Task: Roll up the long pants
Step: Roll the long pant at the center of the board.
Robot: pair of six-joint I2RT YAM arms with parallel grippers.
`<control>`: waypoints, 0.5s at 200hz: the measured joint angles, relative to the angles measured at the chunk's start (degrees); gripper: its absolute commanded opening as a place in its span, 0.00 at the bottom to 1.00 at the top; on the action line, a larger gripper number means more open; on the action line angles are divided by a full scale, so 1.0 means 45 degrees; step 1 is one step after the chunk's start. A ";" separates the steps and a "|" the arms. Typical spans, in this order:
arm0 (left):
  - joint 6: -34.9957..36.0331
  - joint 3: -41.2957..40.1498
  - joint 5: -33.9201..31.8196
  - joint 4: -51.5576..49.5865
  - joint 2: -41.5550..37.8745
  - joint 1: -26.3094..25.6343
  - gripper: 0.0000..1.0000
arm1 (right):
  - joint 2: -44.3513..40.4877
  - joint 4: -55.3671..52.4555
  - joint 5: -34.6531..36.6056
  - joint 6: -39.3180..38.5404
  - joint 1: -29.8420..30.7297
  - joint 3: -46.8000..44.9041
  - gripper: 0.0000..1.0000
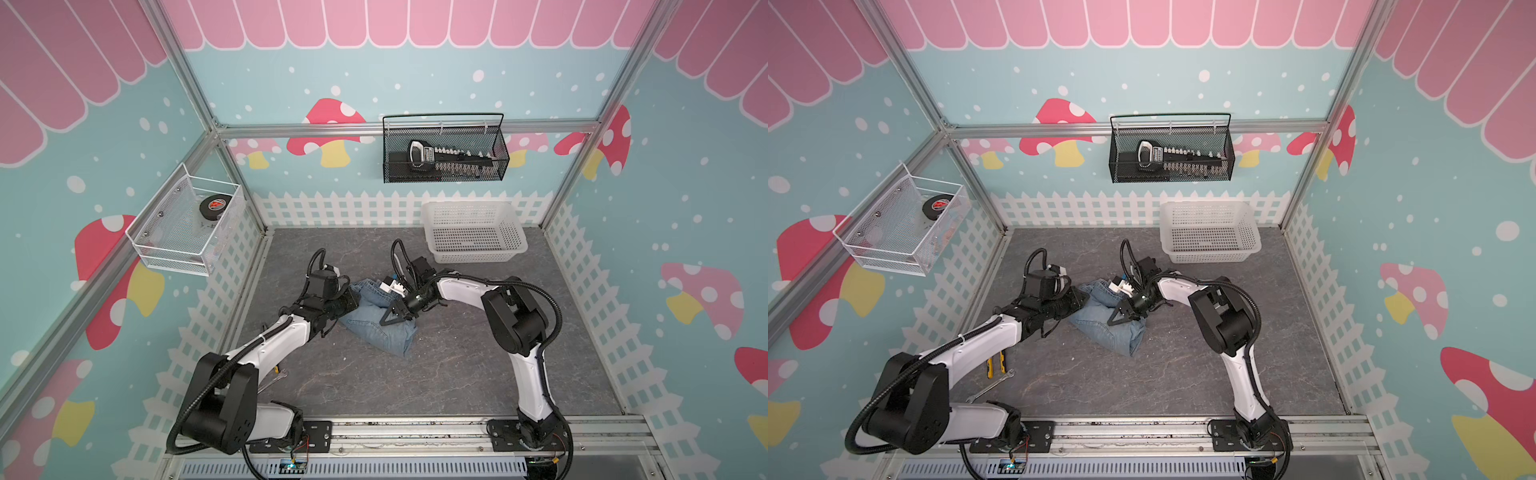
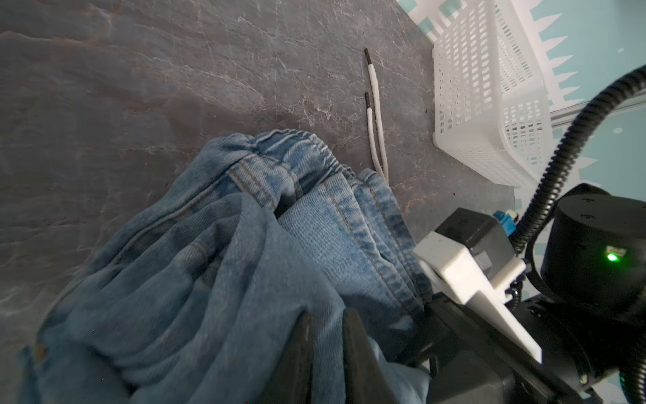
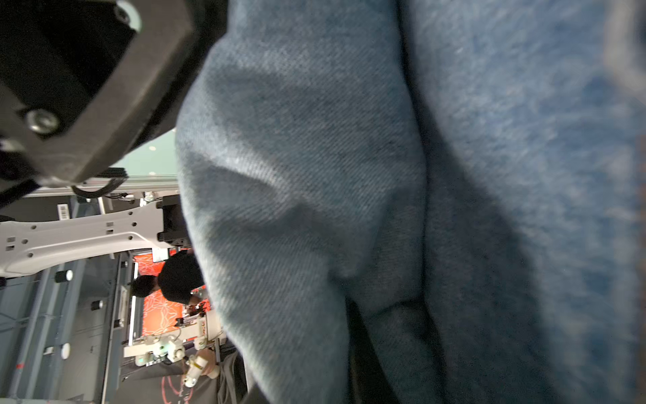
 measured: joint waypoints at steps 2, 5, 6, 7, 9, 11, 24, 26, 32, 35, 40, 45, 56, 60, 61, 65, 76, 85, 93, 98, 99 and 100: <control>0.0000 0.0000 -0.0024 -0.0049 -0.0068 -0.0005 0.27 | -0.0019 0.0068 -0.0019 0.0063 0.0034 0.0005 0.00; 0.0000 0.0000 -0.0063 -0.0102 -0.0165 -0.0010 0.27 | -0.0034 0.0151 -0.0053 0.0151 0.0063 0.0039 0.00; -0.0005 0.0000 -0.0073 -0.0121 -0.0204 -0.0015 0.27 | -0.0034 0.0170 -0.0058 0.0170 0.0073 0.0044 0.00; 0.0000 0.0000 -0.0083 -0.0136 -0.0219 -0.0015 0.27 | -0.0039 0.0199 -0.0068 0.0209 0.0092 0.0063 0.00; -0.0005 0.0000 -0.0117 -0.0170 -0.0267 -0.0015 0.27 | -0.0039 0.0248 -0.0083 0.0267 0.0112 0.0087 0.00; 0.0000 0.0000 -0.0126 -0.0209 -0.0321 -0.0015 0.27 | -0.0039 0.0272 -0.0097 0.0316 0.0121 0.0121 0.00; 0.0000 -0.0005 -0.0267 -0.0340 -0.0481 -0.0015 0.27 | 0.0068 0.0384 -0.0223 0.0578 0.0117 0.0359 0.00; 0.0000 -0.0005 -0.0272 -0.0355 -0.0486 -0.0015 0.27 | 0.0097 0.0389 -0.0262 0.0622 0.0112 0.0423 0.00; 0.0000 -0.0005 -0.0311 -0.0389 -0.0471 -0.0015 0.27 | 0.0238 0.0403 -0.0355 0.0699 0.0063 0.0612 0.00; 0.0005 -0.0005 -0.0316 -0.0398 -0.0452 -0.0015 0.27 | 0.0311 0.0413 -0.0398 0.0729 0.0039 0.0724 0.00; 0.0005 -0.0005 -0.0321 -0.0408 -0.0379 -0.0015 0.27 | 0.0491 0.0461 -0.0505 0.0792 -0.0015 0.0913 0.00; 0.0005 -0.0005 -0.0316 -0.0398 -0.0257 -0.0015 0.27 | 0.0704 0.0510 -0.0597 0.0840 -0.0078 0.1093 0.00; 0.0010 -0.0005 -0.0311 -0.0316 0.0087 -0.0024 0.27 | 0.1239 0.0622 -0.0797 0.0942 -0.0233 0.1472 0.00; 0.0005 -0.0005 -0.0311 -0.0277 0.0233 -0.0024 0.27 | 0.1413 0.0651 -0.0865 0.0967 -0.0277 0.1569 0.00; 0.0005 -0.0005 -0.0311 -0.0253 0.0287 -0.0029 0.27 | 0.1477 0.0670 -0.0884 0.0981 -0.0296 0.1603 0.00; 0.0010 -0.0005 -0.0306 -0.0180 0.0500 -0.0034 0.27 | 0.1695 0.0704 -0.0957 0.0991 -0.0359 0.1695 0.00; 0.0010 -0.0010 -0.0306 0.0053 0.1083 -0.0049 0.27 | 0.2205 0.0763 -0.1127 0.1030 -0.0534 0.1836 0.00; 0.0010 -0.0019 -0.0301 0.0306 0.1603 -0.0049 0.27 | 0.2574 0.0772 -0.1273 0.1069 -0.0695 0.1885 0.00; 0.0010 -0.0019 -0.0301 0.0602 0.2137 -0.0053 0.27 | 0.2832 0.0772 -0.1394 0.1078 -0.0835 0.1885 0.00; 0.0015 -0.0019 -0.0282 0.0811 0.2487 -0.0053 0.26 | 0.2958 0.0772 -0.1443 0.1083 -0.0923 0.1885 0.00; 0.0015 -0.0019 -0.0282 0.0835 0.2531 -0.0053 0.26 | 0.2997 0.0777 -0.1467 0.1088 -0.0942 0.1885 0.00; 0.0015 -0.0019 -0.0277 0.0869 0.2569 -0.0053 0.26 | 0.3011 0.0777 -0.1481 0.1093 -0.0957 0.1885 0.00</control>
